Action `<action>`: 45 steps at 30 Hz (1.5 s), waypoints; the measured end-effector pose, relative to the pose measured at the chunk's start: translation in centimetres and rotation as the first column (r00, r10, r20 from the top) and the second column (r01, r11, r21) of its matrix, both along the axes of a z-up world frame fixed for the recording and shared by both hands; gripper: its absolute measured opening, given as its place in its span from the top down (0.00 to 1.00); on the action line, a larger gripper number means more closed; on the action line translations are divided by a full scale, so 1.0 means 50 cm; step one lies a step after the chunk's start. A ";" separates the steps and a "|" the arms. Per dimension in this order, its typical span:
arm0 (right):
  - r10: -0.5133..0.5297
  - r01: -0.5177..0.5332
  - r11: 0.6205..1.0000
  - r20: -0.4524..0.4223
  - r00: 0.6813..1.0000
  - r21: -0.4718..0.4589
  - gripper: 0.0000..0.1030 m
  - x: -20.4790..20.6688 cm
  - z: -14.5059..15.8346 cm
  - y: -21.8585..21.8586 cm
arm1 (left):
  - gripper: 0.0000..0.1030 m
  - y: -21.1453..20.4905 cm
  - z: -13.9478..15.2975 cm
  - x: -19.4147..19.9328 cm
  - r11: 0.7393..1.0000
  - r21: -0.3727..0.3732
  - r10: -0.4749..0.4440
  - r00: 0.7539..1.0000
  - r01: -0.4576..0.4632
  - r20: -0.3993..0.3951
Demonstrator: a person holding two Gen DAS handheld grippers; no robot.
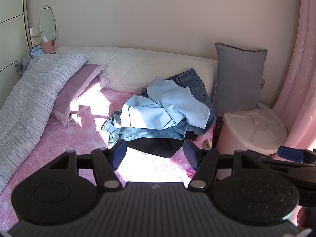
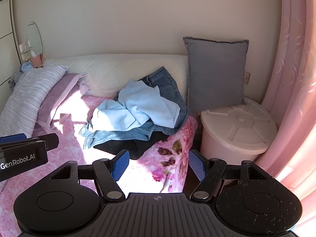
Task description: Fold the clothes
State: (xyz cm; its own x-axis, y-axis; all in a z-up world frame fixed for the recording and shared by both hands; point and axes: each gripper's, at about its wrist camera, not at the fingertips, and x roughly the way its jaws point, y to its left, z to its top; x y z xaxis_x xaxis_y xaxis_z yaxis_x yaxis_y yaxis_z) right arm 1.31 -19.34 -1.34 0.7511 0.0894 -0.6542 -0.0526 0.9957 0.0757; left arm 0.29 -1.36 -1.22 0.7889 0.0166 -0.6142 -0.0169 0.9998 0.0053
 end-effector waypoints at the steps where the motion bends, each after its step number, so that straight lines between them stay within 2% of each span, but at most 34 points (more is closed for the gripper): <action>1: 0.000 0.000 1.000 0.001 1.000 -0.001 0.32 0.001 0.001 -0.001 | 0.41 -0.001 0.000 -0.002 1.000 -0.002 0.001 1.000 -0.001 0.000; 45: 0.018 -0.018 0.999 0.001 1.000 -0.045 0.31 0.011 -0.001 0.048 | 0.41 0.053 0.005 0.014 0.999 -0.040 0.008 0.999 -0.010 -0.037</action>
